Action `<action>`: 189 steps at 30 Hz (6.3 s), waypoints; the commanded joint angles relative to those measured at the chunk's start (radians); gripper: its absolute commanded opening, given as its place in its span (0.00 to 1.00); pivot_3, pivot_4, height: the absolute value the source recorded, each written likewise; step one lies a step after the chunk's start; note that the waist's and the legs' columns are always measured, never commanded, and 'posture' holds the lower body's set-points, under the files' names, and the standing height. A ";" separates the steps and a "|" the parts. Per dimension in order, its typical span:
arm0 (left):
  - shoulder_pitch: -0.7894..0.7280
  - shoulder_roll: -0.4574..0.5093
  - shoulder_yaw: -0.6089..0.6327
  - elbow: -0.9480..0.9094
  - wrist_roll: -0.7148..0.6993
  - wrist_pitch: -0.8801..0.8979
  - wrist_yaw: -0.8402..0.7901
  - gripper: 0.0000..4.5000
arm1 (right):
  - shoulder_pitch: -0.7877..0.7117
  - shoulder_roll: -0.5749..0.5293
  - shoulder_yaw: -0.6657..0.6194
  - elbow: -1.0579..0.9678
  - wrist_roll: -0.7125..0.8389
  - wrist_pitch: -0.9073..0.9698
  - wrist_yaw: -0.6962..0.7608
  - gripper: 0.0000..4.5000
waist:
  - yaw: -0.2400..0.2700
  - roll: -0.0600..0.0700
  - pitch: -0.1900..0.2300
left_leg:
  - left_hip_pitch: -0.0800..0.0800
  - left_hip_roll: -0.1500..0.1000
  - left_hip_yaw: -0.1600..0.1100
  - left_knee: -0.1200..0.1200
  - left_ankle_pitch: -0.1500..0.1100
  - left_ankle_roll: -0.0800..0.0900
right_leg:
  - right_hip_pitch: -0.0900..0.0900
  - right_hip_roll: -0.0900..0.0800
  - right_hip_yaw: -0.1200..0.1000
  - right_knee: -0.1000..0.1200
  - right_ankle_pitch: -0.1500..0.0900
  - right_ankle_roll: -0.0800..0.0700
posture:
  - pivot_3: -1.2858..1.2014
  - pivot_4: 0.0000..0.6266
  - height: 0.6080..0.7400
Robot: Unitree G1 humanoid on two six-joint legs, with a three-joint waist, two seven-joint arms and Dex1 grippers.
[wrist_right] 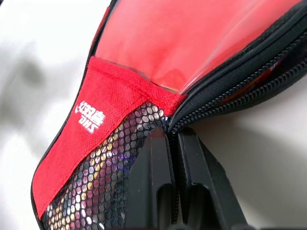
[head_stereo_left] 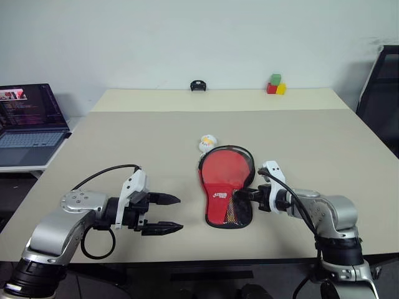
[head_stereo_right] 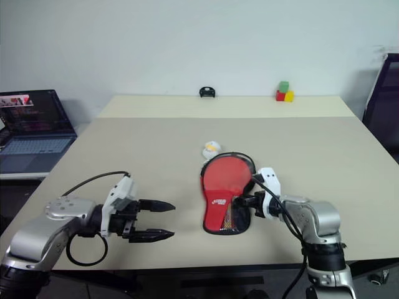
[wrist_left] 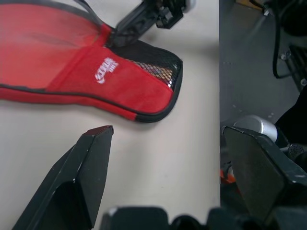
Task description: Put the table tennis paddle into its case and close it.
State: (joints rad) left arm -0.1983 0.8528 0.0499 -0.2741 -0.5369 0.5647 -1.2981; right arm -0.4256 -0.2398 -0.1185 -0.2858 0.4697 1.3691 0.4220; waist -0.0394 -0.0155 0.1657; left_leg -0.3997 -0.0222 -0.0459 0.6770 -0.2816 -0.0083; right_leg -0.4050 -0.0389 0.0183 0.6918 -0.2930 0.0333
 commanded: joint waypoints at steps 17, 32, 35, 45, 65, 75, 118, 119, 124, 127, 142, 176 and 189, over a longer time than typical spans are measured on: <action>0.003 0.049 0.004 -0.054 -0.045 0.000 -0.035 0.89 | 0.152 -0.009 -0.128 -0.288 0.127 0.245 -0.040 0.00 | 0.007 0.000 0.000 | 0.000 0.000 -0.001 -0.001 0.000 0.000 | 0.001 0.000 -0.001 -0.004 0.000 0.000 | 0.52 0.24 1.00; 0.001 0.044 -0.004 -0.043 -0.037 -0.006 -0.030 0.89 | 0.204 -0.016 -0.131 -0.298 0.172 0.245 -0.069 0.00 | 0.007 0.000 0.000 | 0.000 0.000 -0.001 -0.002 0.000 0.000 | 0.002 0.000 -0.002 -0.004 0.000 0.000 | 0.52 0.24 1.00; -0.001 0.041 -0.009 -0.040 -0.034 -0.009 -0.029 0.89 | 0.204 -0.012 -0.135 -0.295 0.167 0.245 -0.085 0.00 | 0.007 0.000 0.000 | 0.000 0.000 -0.001 -0.002 0.000 0.000 | 0.002 0.000 -0.002 -0.004 0.000 0.000 | 0.52 0.24 1.00; -0.016 0.034 -0.028 -0.024 -0.025 -0.021 -0.028 0.89 | 0.258 -0.070 -0.193 -0.302 0.165 0.244 -0.082 0.53 | 0.009 -0.001 0.000 | 0.000 0.000 -0.001 -0.002 0.000 0.000 | 0.003 0.000 -0.002 -0.005 0.000 0.000 | 0.52 0.24 1.00; -0.112 -0.071 -0.027 0.062 0.023 -0.030 0.142 0.89 | 0.110 -0.377 -0.126 -0.319 0.266 -0.199 0.222 0.99 | 0.009 0.001 0.001 | 0.011 0.000 -0.004 -0.004 -0.001 0.001 | 0.017 0.001 -0.005 -0.011 0.000 0.000 | 0.52 0.24 1.00; -0.216 -0.134 -0.012 0.203 0.139 -0.062 0.348 0.89 | -0.024 -0.337 0.219 -0.125 0.051 -0.515 0.273 0.99 | 0.009 0.000 0.001 | 0.008 -0.001 -0.005 -0.003 -0.001 0.001 | 0.015 0.000 -0.005 -0.013 0.000 0.000 | 0.52 0.24 1.00; -0.984 -0.655 -0.141 1.528 0.516 -0.382 0.616 1.00 | -0.018 -0.058 0.336 0.246 -0.229 -0.708 0.169 1.00 | 0.009 -0.002 0.000 | 0.006 -0.003 -0.005 -0.001 0.000 0.000 | 0.013 0.001 -0.007 -0.011 0.000 0.001 | 0.52 0.24 1.00; -0.982 -0.660 -0.138 1.533 0.519 -0.383 0.617 1.00 | -0.019 -0.055 0.335 0.247 -0.231 -0.712 0.165 1.00 | 0.010 -0.002 0.000 | 0.006 -0.003 -0.005 -0.001 0.000 0.000 | 0.013 0.001 -0.007 -0.011 0.000 0.001 | 0.52 0.24 1.00; -0.974 -0.677 -0.117 1.546 0.528 -0.396 0.632 0.71 | -0.018 -0.036 0.324 0.248 -0.229 -0.714 0.141 1.00 | 0.010 -0.002 0.000 | 0.006 -0.003 -0.006 -0.001 0.000 0.000 | 0.014 0.001 -0.007 -0.011 0.000 0.001 | 0.52 0.24 1.00; -0.967 -0.680 -0.098 1.552 0.529 -0.397 0.659 0.48 | -0.011 -0.033 0.320 0.239 -0.228 -0.713 0.129 1.00 | 0.010 -0.002 0.000 | 0.006 -0.003 -0.006 -0.001 0.000 0.000 | 0.014 0.001 -0.007 -0.011 0.000 0.001 | 0.52 0.24 1.00; -1.008 -0.684 -0.040 1.537 0.526 -0.422 0.653 0.04 | 0.008 -0.092 0.319 0.258 -0.264 -0.619 0.081 1.00 | 0.010 -0.002 0.000 | 0.007 -0.003 -0.006 0.000 0.000 0.000 | 0.014 0.001 -0.007 -0.010 0.000 0.001 | 0.52 0.24 1.00; -1.162 -0.857 -0.208 1.648 0.875 -0.614 0.968 0.04 | 0.203 -0.011 0.351 0.087 -0.309 -0.438 -0.083 1.00 | 0.016 -0.007 -0.006 | 0.009 -0.003 -0.006 0.000 0.000 0.000 | 0.017 0.001 -0.008 -0.010 0.000 0.001 | 0.52 0.24 1.00; -1.264 -1.033 -0.242 1.653 0.948 -0.675 0.997 0.04 | 0.278 0.041 0.344 -0.015 -0.312 -0.381 -0.161 1.00 | 0.038 -0.008 -0.007 | 0.009 -0.005 -0.007 -0.001 0.000 0.000 | 0.018 0.002 -0.010 -0.010 -0.001 0.002 | 0.52 0.24 1.00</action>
State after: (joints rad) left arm -1.3854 -0.1432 -0.1889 1.4246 0.4062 -0.0375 -0.3160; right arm -0.2074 -0.2033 0.1926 -0.3803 0.1440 0.8877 0.2557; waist -0.0019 -0.0236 0.1591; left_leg -0.3908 -0.0276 -0.0531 0.6765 -0.2819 -0.0081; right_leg -0.3872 -0.0372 0.0081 0.6815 -0.2938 0.0350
